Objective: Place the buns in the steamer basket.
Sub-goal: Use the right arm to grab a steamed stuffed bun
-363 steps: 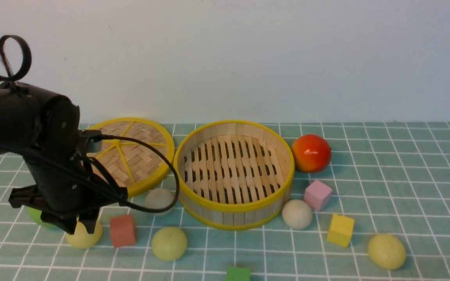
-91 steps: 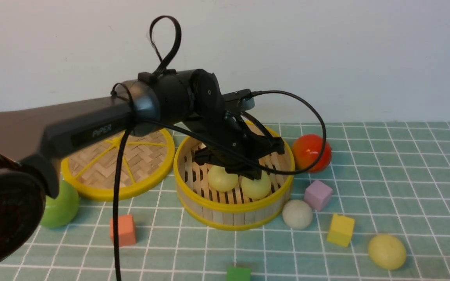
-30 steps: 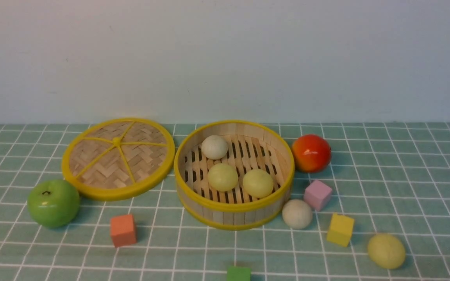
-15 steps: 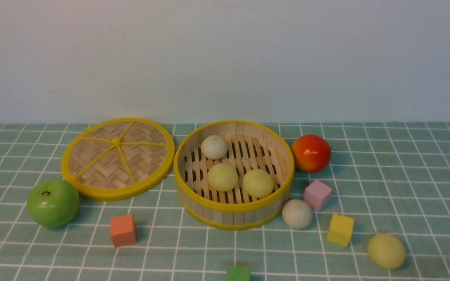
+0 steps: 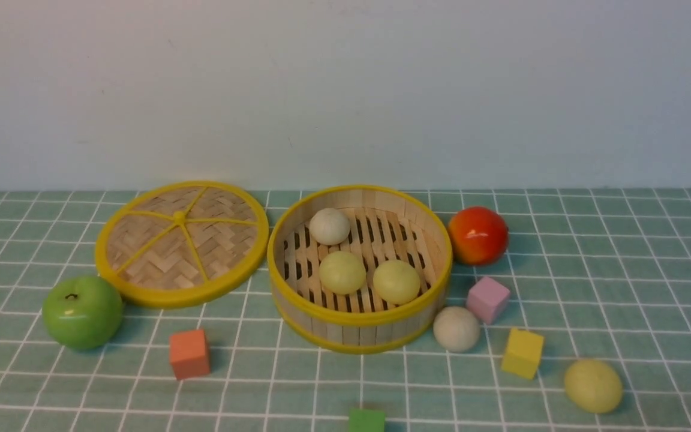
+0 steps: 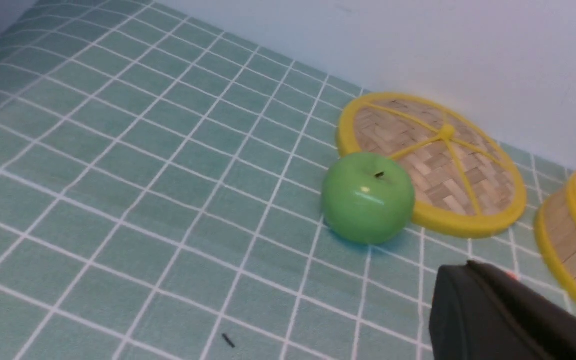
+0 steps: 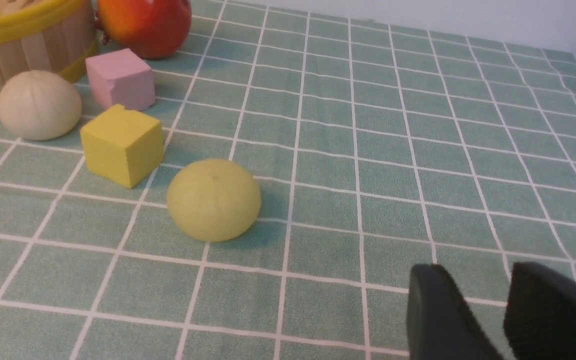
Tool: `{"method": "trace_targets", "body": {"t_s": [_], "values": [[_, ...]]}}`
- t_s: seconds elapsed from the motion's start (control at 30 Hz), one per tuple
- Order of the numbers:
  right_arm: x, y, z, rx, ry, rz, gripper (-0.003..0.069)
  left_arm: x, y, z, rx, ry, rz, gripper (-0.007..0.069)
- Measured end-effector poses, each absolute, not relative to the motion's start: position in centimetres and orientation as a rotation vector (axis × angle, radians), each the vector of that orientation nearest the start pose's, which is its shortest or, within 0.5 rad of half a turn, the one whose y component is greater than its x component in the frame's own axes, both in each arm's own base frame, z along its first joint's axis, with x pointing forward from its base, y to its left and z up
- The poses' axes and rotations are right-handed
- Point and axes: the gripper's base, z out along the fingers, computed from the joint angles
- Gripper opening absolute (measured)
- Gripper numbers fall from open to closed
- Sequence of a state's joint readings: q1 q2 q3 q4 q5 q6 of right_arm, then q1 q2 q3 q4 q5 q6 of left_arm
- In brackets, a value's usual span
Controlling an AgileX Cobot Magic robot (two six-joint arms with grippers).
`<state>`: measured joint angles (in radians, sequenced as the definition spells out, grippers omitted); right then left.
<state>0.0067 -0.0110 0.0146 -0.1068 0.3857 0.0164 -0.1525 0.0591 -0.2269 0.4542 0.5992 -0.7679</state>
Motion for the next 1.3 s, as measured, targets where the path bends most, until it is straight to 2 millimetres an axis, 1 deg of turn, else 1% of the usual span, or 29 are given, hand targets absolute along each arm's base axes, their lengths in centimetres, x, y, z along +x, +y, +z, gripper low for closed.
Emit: {"method": "trace_targets", "body": {"t_s": [0.03,0.13,0.2,0.23,0.27,0.3,0.53,0.73,1.3], "values": [[5.2,-0.3,17.4,-0.056,1.871,-0.09,0.0239,4.4,1.6,23.5,-0.38,1.82,-0.139,-0.0013],[5.2,-0.3,17.4,-0.056,1.871,-0.09,0.0239,4.3,1.4,21.1,-0.267,1.863,-0.043,-0.0013],[5.2,-0.3,17.4,-0.056,1.871,-0.09,0.0239,4.6,1.0,18.6,-0.148,1.936,0.02,-0.0013],[5.2,-0.3,17.4,-0.056,1.871,-0.09,0.0239,4.7,0.9,17.9,-0.116,1.959,0.029,-0.0013],[5.2,-0.3,17.4,-0.056,1.871,-0.09,0.0239,4.7,0.9,17.9,-0.116,1.959,0.029,-0.0013],[5.2,-0.3,17.4,-0.056,1.871,-0.09,0.0239,4.8,0.7,16.8,-0.092,1.988,0.023,-0.0013],[5.2,-0.3,17.4,-0.054,1.871,-0.091,0.0239,5.0,0.5,16.7,-0.115,1.944,-0.036,-0.0013],[5.2,-0.3,17.4,-0.053,1.871,-0.092,0.0239,5.0,0.5,16.7,-0.142,1.934,-0.048,-0.001],[5.2,-0.3,17.4,-0.053,1.871,-0.092,0.0239,5.0,0.5,16.8,-0.148,1.929,-0.052,0.0004]]}}
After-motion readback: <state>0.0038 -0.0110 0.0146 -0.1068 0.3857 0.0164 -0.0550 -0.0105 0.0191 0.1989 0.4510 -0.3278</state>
